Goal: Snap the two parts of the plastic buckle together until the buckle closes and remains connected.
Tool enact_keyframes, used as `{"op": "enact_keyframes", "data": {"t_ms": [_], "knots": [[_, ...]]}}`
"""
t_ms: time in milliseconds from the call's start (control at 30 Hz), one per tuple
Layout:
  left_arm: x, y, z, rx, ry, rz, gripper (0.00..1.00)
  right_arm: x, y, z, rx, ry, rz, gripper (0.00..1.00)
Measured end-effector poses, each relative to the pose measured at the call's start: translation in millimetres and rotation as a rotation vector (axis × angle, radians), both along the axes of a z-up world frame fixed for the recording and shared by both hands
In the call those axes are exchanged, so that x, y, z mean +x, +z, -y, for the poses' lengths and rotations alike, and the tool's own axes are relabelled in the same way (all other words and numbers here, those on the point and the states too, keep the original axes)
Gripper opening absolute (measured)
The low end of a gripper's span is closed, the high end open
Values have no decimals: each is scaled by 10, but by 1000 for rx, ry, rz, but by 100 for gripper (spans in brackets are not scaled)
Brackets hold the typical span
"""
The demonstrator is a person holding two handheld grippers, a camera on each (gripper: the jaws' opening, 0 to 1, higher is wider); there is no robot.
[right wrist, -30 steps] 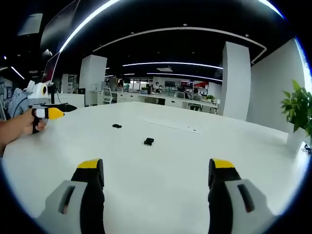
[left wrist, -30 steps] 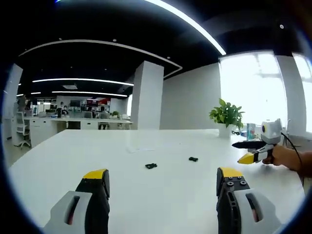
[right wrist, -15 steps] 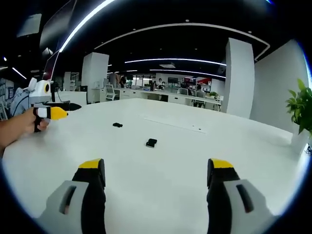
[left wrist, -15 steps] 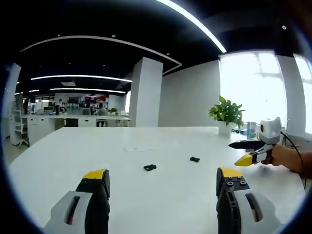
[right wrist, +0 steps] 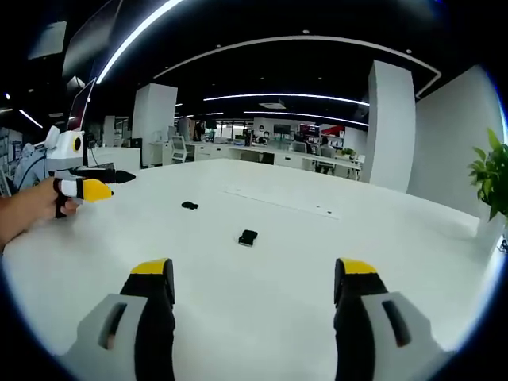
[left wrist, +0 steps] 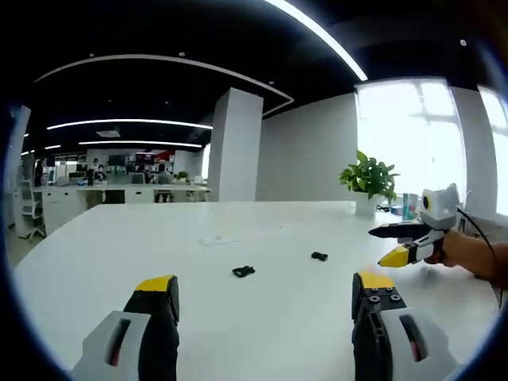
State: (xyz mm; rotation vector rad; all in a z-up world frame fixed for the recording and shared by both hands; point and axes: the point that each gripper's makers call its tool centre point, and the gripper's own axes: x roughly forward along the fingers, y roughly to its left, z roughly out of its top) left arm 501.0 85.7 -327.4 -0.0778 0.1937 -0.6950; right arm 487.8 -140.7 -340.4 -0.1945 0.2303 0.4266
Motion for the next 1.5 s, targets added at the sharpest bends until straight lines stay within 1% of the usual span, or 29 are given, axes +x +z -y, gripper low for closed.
{"op": "enact_keyframes", "data": {"t_ms": [67,167,267,333,533,800,933,1033,1100,1233,1400,1500], "knots": [[39,16,-37,10,26,16,92,12,-19,4,-4,4,-12,83],[67,10,-63,23,39,18,93,26,-25,4,-2,1,-16,83],[92,-22,-82,33,51,8,94,72,-29,2,0,-2,-20,83],[105,-41,-76,34,52,-2,94,55,-27,-8,2,-3,-21,83],[129,-56,-17,47,39,-4,94,97,-32,-71,-3,6,-21,83],[197,-42,8,50,35,1,94,187,-20,-72,-7,2,-20,83],[261,-17,25,30,37,1,93,223,-28,-82,-9,-1,-21,83],[316,-26,24,42,41,2,93,274,-44,-78,-12,-3,-25,83],[335,-51,32,51,41,-8,93,304,-46,-73,-14,-5,-26,83],[350,-74,56,70,31,-7,93,331,-56,-74,-8,-3,-33,82],[360,-52,85,62,20,-2,94,357,-58,-91,-11,-2,-36,82],[386,-70,76,66,25,-4,93,415,-46,-104,-12,-5,-31,81]]}}
